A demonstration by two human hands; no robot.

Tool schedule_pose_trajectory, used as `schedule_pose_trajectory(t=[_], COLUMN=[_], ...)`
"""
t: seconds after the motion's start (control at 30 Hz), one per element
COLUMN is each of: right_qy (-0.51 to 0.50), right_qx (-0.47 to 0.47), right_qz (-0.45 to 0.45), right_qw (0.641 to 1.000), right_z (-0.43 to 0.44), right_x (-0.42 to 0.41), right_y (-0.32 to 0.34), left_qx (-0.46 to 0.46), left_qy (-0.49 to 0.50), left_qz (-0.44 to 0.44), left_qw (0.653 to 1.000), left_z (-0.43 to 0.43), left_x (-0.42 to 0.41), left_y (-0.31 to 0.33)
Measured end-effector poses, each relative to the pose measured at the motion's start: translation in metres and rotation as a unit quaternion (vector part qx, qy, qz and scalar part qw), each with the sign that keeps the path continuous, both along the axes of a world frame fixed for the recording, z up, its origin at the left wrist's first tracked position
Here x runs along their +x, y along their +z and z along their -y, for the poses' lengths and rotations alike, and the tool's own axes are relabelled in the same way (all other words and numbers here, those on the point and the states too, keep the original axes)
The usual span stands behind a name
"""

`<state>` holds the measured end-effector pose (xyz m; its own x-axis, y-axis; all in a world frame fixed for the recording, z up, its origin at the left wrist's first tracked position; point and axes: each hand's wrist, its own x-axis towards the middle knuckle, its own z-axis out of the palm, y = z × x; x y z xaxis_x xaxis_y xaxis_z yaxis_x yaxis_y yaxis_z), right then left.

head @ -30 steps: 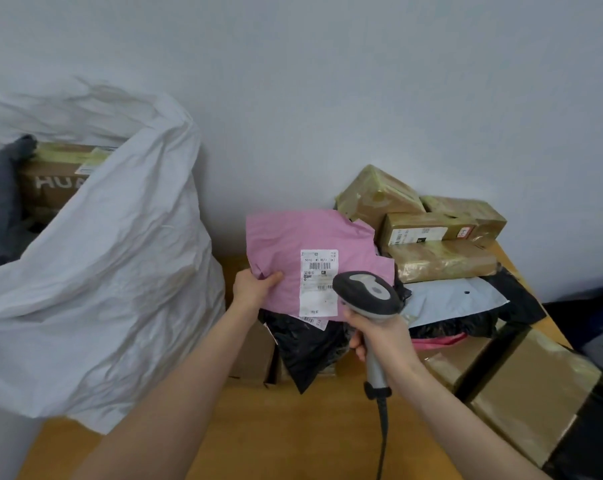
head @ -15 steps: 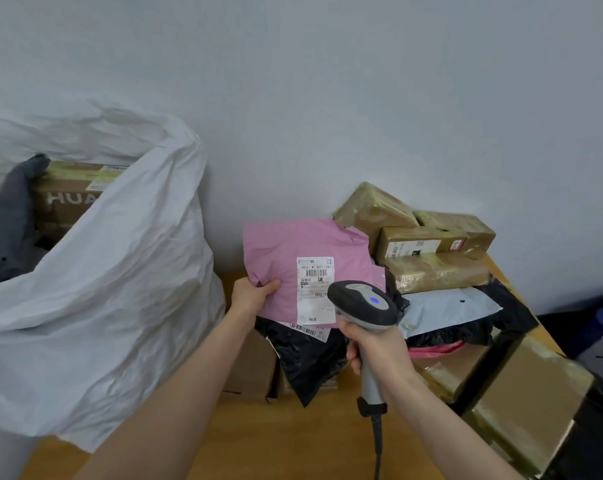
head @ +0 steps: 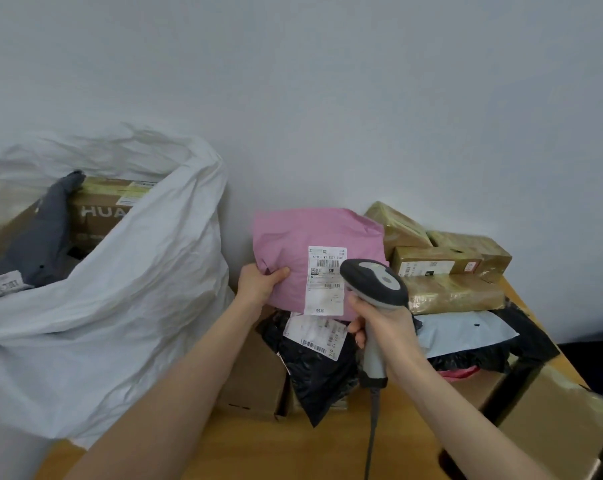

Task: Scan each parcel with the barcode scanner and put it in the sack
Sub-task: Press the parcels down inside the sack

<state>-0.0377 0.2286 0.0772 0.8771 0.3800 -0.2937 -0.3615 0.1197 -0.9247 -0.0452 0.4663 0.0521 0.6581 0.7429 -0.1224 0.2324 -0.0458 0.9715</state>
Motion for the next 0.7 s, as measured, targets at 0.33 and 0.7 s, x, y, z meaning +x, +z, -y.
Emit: schedule_pose_trajectory(t=[0.33,0.7], right_qy=[0.088,0.179], right_qx=[0.135,0.117], right_qz=[0.135,0.123], right_qw=[0.978,0.969], right_z=[-0.108,-0.236], right_x=[0.019,-0.035], right_y=[0.129,0.151], left_qx=[0.171,0.243], left_qy=[0.138,0.357], left_qz=[0.185,0.014], left_qw=[0.958,0.902], left_z=[-0.054,-0.228], left_x=[-0.057,-0.215], left_y=[0.199,0.211])
